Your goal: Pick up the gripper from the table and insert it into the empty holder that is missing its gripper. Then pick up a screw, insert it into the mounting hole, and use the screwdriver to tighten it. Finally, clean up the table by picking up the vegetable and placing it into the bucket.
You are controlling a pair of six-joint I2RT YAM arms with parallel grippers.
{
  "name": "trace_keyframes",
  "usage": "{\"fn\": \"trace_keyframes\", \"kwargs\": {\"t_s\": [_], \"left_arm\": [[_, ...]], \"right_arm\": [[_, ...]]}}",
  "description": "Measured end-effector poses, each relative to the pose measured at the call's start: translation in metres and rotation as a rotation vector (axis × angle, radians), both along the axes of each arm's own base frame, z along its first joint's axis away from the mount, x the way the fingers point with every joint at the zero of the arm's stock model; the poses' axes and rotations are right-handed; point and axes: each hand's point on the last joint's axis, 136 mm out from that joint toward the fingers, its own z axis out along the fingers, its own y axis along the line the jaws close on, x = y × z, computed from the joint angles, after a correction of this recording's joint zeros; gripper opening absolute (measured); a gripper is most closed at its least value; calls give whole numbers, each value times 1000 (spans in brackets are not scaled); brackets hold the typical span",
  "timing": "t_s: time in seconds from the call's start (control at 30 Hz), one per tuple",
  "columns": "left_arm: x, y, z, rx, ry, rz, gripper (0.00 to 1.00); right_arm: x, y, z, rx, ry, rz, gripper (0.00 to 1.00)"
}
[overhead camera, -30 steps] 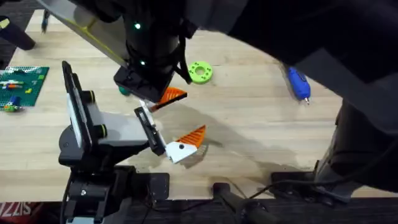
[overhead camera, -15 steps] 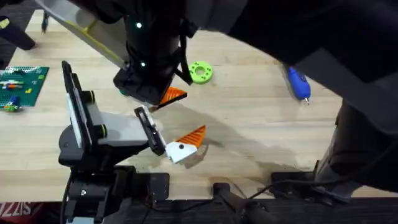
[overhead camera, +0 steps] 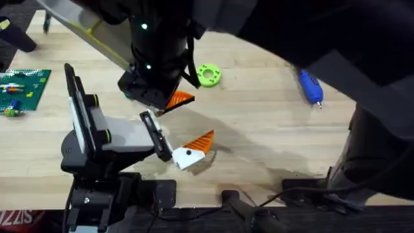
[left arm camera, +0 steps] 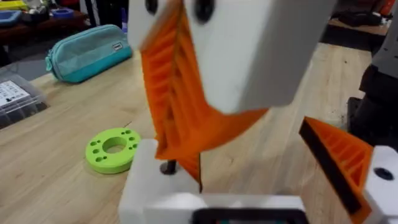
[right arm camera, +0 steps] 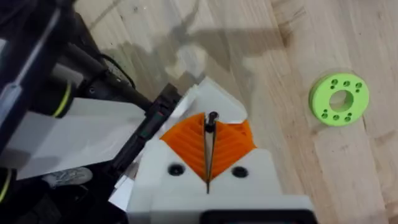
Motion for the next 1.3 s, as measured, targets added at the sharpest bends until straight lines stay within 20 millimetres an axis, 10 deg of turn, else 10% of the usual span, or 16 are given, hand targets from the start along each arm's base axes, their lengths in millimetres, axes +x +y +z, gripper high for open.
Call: {"fn": "trace_keyframes", "kwargs": {"t_s": [0.73,0.93,1.3], "left_arm": [[0,0,0,-5,12,1,985],[0,0,-1,-5,13,1,985],[0,0,0,-5,12,2,985]], "right_arm": [[3,2,-17,-39,20,-5,22],[9,-1,-17,-48,9,-22,449],[20,-9,-13,-55,-11,-48,875]]}}
